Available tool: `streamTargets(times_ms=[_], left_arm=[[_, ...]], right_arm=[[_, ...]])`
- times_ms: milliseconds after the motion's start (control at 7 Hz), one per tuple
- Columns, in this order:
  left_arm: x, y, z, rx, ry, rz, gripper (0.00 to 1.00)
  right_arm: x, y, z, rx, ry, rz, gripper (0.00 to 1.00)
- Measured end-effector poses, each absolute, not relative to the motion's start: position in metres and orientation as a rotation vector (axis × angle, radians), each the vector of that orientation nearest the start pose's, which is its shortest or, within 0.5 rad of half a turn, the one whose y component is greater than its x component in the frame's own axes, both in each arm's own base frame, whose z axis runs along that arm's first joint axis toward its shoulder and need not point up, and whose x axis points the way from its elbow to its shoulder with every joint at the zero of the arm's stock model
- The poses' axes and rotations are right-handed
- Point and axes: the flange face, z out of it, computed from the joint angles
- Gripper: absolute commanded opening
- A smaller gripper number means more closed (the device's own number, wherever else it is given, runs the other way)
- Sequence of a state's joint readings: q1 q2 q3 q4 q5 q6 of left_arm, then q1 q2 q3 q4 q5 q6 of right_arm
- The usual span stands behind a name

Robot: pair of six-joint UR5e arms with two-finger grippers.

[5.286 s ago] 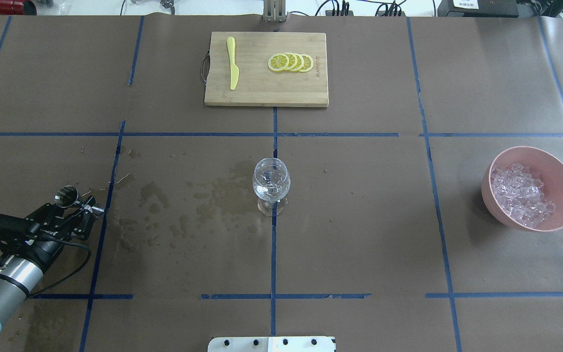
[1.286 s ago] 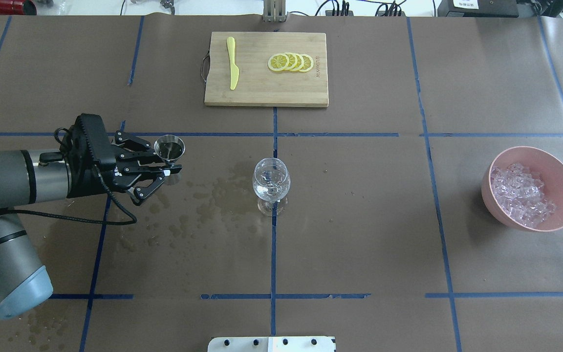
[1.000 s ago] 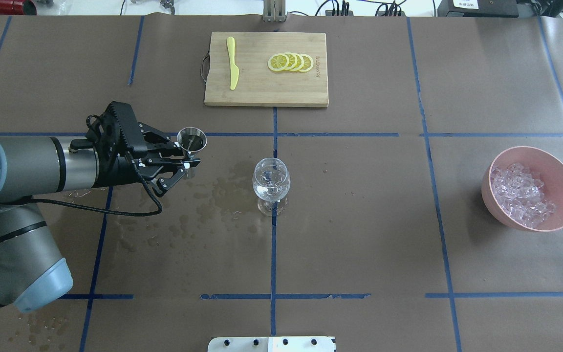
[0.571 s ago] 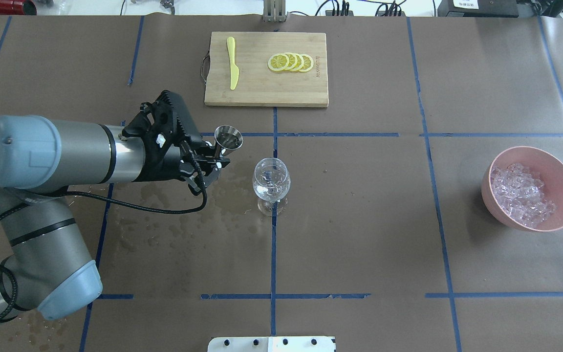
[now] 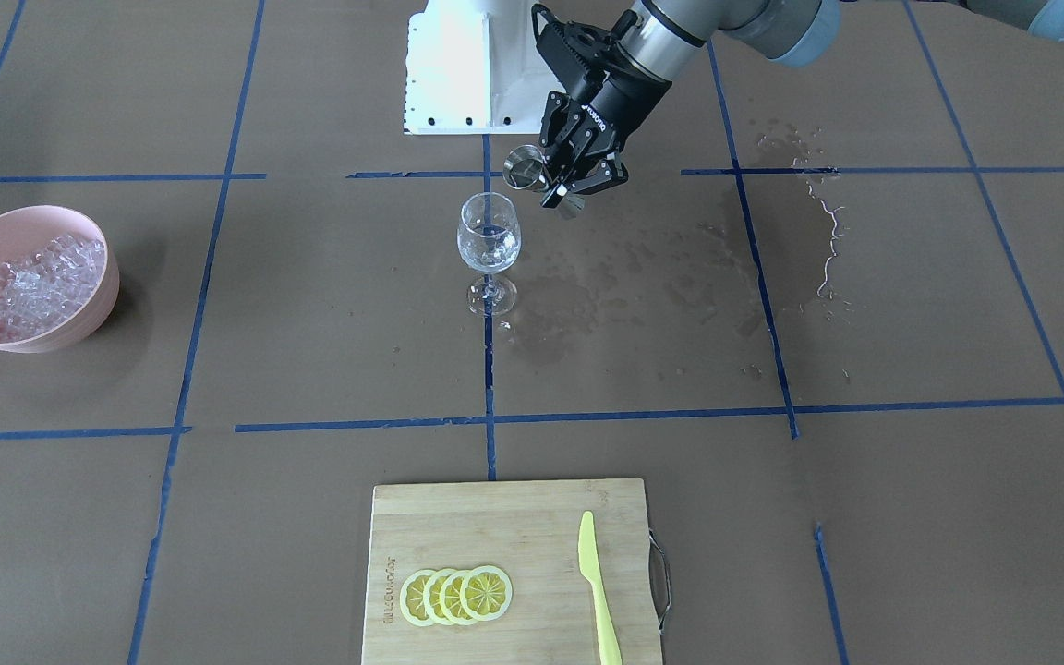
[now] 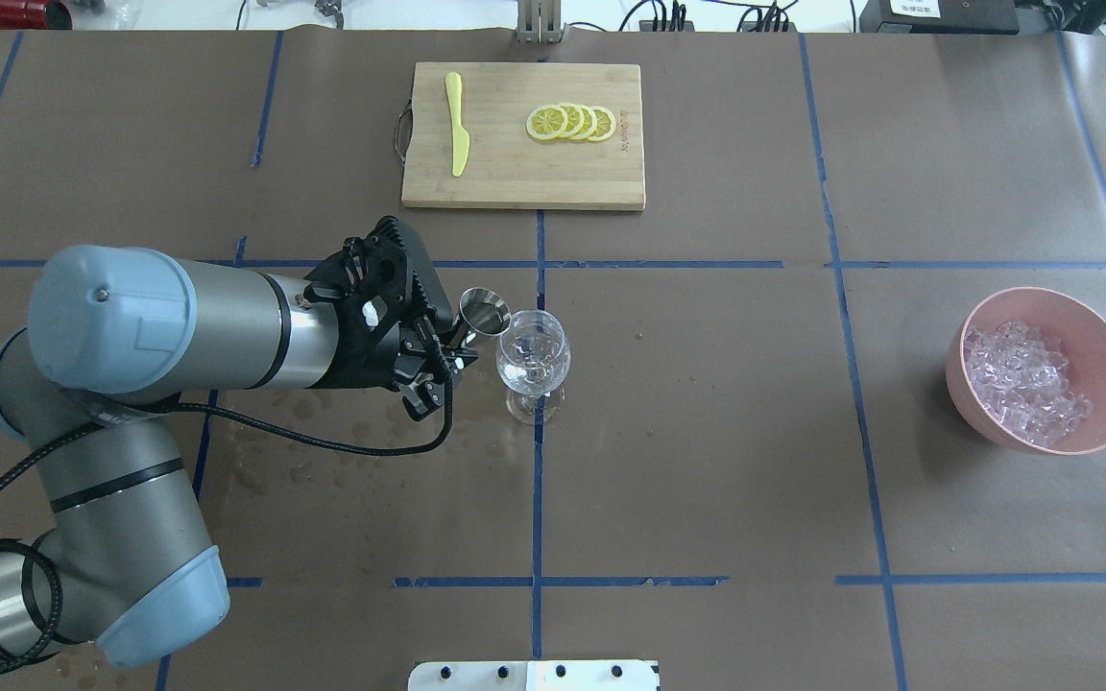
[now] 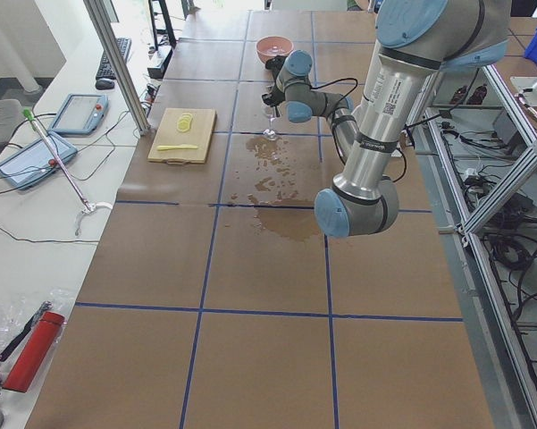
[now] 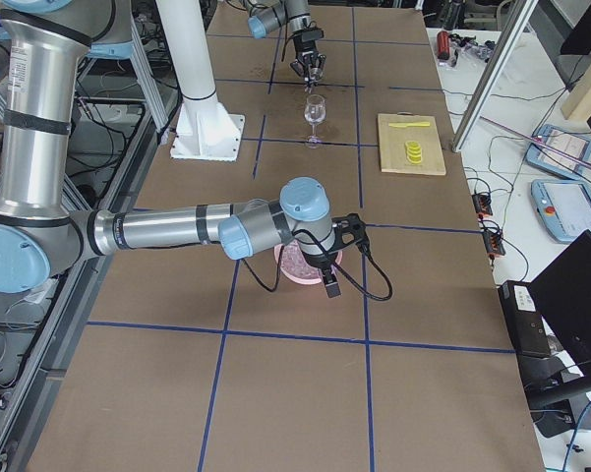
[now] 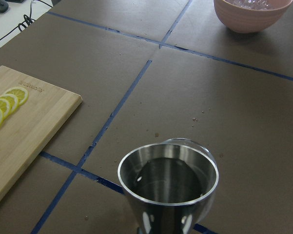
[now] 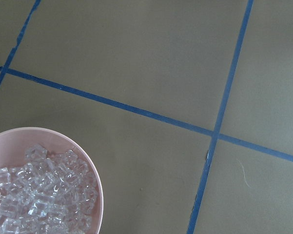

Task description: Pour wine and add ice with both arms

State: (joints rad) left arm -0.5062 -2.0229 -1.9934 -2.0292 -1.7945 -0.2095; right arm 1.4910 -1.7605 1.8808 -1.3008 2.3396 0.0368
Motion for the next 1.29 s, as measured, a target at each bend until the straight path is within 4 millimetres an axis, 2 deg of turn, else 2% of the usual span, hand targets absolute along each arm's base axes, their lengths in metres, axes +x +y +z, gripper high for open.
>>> streamTargets(times_ms=[429,857,1286], left_arm=[[0.443,-0.354,0.170,0.950,0.965,0.902,0.00],[0.448,-0.356,0.155,0.899,0.937,0.904,0.00],[0.448,-0.358,0.153,0.872,0.921,0.900,0.00]], right_arm=[[0.030,-0.430,0.562,0.323,-0.781,-0.189,1.00],[0.030,-0.430,0.563,0.321,-0.781,-0.189,1.00],[0.030,-0.429,0.564,0.320,-0.781,-0.188,1.00]])
